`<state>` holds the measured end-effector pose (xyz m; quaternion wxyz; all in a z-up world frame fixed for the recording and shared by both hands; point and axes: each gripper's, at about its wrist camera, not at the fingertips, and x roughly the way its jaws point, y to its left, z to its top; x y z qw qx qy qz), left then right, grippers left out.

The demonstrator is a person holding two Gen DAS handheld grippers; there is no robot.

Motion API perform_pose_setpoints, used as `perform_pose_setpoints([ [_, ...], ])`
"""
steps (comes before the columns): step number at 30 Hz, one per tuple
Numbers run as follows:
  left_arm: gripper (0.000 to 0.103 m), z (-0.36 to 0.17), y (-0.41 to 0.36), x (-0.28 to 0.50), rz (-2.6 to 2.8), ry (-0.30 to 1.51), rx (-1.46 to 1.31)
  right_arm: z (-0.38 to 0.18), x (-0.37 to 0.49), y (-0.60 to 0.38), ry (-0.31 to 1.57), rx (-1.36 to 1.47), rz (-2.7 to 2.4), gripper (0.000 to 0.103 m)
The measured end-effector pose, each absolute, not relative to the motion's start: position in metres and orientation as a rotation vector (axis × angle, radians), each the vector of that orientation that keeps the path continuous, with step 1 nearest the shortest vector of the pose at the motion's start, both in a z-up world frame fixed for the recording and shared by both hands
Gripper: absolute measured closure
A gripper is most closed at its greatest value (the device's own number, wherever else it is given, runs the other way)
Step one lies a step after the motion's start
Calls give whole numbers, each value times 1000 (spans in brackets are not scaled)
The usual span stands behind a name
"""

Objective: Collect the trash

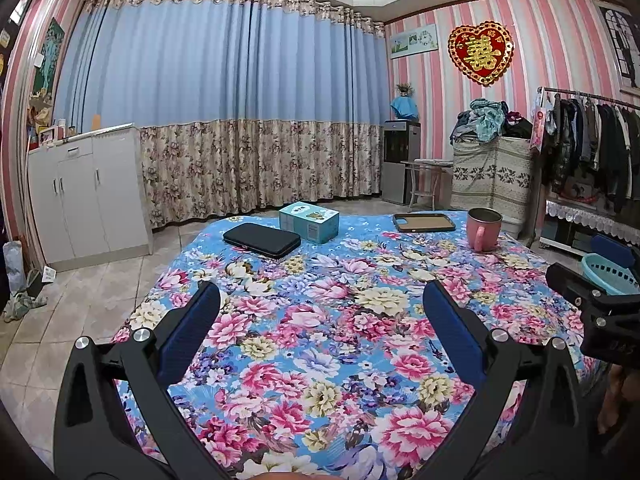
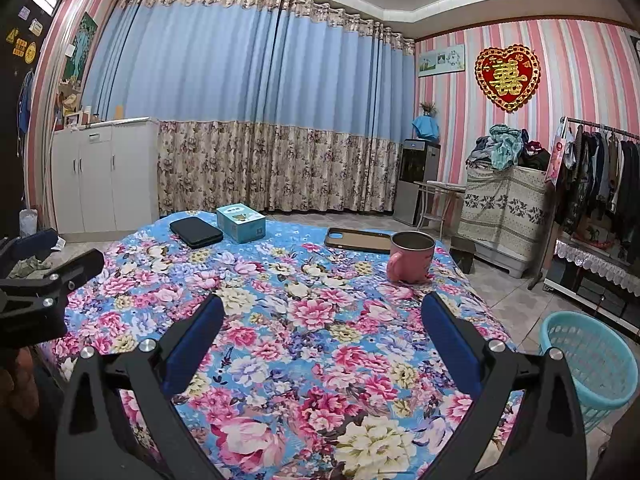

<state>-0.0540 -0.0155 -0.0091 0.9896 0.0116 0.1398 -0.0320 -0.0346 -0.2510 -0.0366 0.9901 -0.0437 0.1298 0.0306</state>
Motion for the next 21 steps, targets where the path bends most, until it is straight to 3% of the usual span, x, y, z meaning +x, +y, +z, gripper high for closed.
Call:
perform_pose_setpoints([
  [21,5,-11,-19,-54,-70,282,30,-38,-32,-249,258,-81,59,6],
])
